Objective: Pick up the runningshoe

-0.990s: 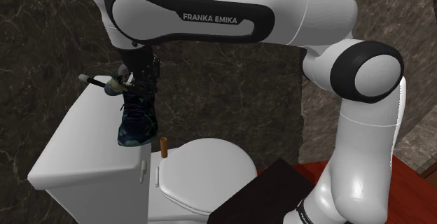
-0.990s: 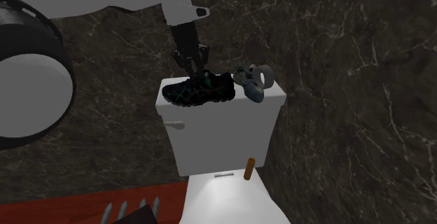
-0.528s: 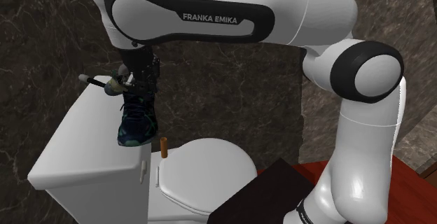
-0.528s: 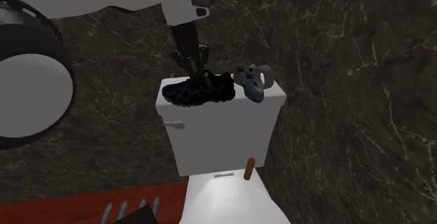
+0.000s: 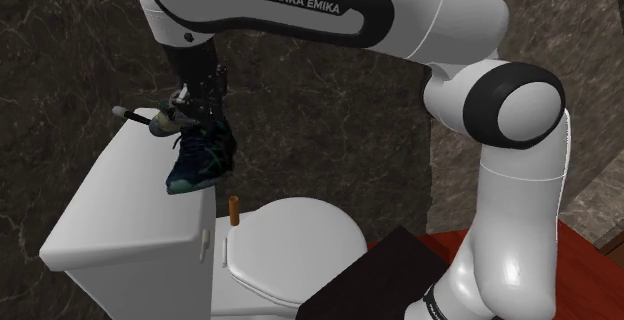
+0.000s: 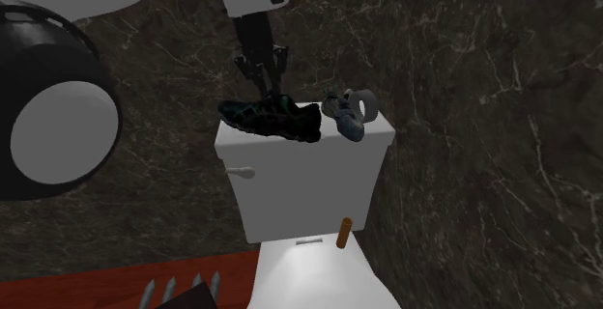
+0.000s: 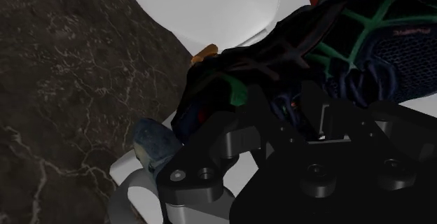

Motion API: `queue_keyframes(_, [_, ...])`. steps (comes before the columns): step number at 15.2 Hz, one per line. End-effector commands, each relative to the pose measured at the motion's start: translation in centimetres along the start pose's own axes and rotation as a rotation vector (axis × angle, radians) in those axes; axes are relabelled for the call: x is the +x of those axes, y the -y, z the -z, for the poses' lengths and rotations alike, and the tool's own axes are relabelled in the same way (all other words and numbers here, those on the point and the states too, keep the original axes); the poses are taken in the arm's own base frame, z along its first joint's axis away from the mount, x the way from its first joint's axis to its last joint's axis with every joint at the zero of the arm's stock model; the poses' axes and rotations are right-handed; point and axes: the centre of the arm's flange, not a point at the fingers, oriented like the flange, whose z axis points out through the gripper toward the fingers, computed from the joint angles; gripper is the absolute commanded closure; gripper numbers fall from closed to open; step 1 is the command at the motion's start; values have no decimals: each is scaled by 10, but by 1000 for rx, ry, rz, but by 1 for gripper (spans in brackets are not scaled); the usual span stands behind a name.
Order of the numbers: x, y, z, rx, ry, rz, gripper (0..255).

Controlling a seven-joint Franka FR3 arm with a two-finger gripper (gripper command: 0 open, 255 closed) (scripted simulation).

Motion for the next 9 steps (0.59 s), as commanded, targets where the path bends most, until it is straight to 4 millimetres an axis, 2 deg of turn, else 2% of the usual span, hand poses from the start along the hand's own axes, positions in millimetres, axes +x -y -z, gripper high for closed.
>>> queue_keyframes(1, [-2, -4, 11, 0, -2, -1, 255])
queue_keyframes(7, [-5, -12, 41, 0, -2, -1, 255])
queue_keyframes(9, [-5, -13, 42, 0, -2, -1, 255])
